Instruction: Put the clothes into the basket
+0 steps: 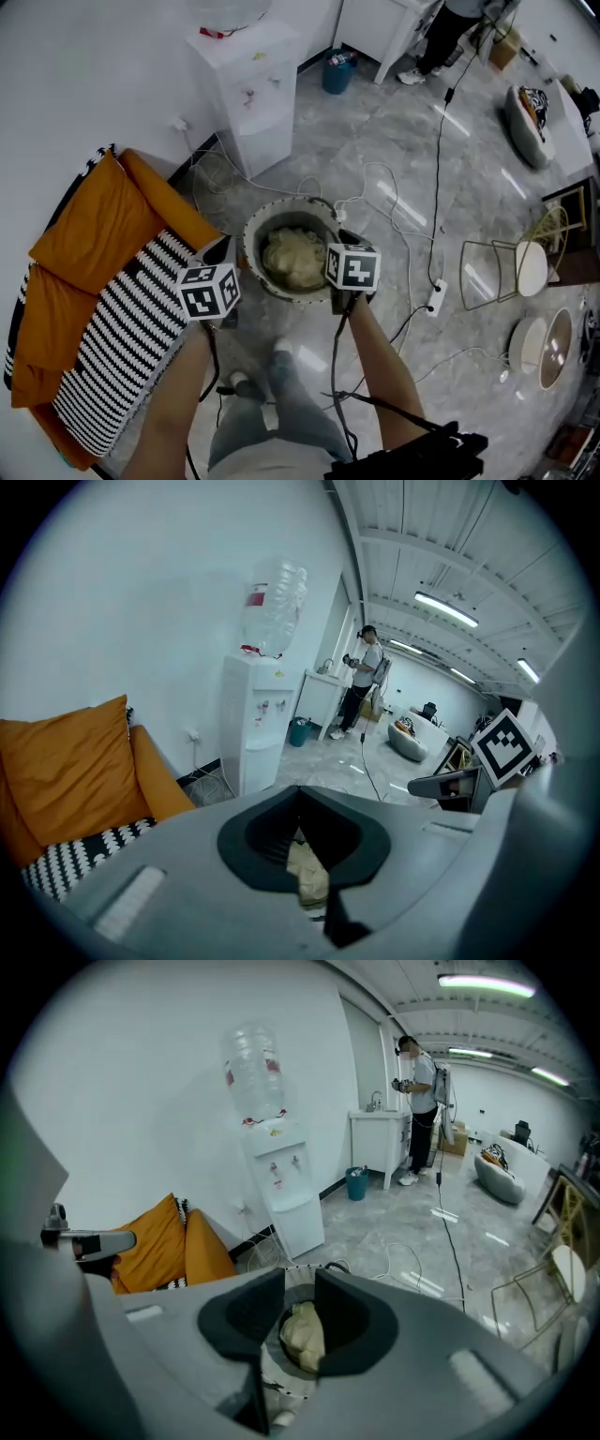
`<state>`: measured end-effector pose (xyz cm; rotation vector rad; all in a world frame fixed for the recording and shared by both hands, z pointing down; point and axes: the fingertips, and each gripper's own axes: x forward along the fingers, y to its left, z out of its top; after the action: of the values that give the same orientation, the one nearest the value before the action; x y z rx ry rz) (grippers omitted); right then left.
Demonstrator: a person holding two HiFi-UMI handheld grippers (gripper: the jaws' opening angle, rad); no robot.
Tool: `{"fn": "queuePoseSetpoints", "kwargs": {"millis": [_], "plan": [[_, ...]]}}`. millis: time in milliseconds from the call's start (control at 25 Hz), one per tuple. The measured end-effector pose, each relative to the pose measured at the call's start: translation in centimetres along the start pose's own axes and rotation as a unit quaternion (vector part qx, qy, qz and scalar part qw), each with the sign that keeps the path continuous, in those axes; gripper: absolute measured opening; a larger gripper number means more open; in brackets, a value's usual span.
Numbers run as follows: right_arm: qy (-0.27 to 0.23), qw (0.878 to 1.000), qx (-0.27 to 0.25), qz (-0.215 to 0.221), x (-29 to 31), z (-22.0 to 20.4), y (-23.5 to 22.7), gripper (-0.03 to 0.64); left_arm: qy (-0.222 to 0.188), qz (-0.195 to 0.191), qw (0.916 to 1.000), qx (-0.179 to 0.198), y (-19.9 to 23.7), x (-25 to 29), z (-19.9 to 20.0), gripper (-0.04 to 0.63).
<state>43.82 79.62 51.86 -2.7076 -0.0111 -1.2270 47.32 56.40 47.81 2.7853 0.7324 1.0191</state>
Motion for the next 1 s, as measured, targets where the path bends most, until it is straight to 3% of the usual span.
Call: {"fn": "queuePoseSetpoints", "kwargs": {"millis": [360, 600, 800, 1000], "plan": [[-0.068, 0.995, 0.056, -0.044, -9.7, 0.0, -2.4, 0.088, -0.039, -0.029, 0.9981, 0.037, -1.4, -6.3, 3.4, -0.006], [-0.139, 0.985, 0.05, -0.09, -18.4, 1.2, -2.6, 0.01, -0.082, -0.052, 0.9926, 0.073, -3.0, -11.9, 5.9, -0.006], [-0.191, 0.973, 0.053, -0.115, -24.3, 1.2, -2.1, 0.003, -0.103, -0.065, 0.9899, 0.073, -4.0, -15.3, 6.2, -0.006], [-0.206, 0.968, 0.057, -0.13, -27.6, 0.2, -1.8, 0.003, -0.117, -0.08, 0.9862, 0.085, -5.5, -17.4, 6.3, -0.006]]}}
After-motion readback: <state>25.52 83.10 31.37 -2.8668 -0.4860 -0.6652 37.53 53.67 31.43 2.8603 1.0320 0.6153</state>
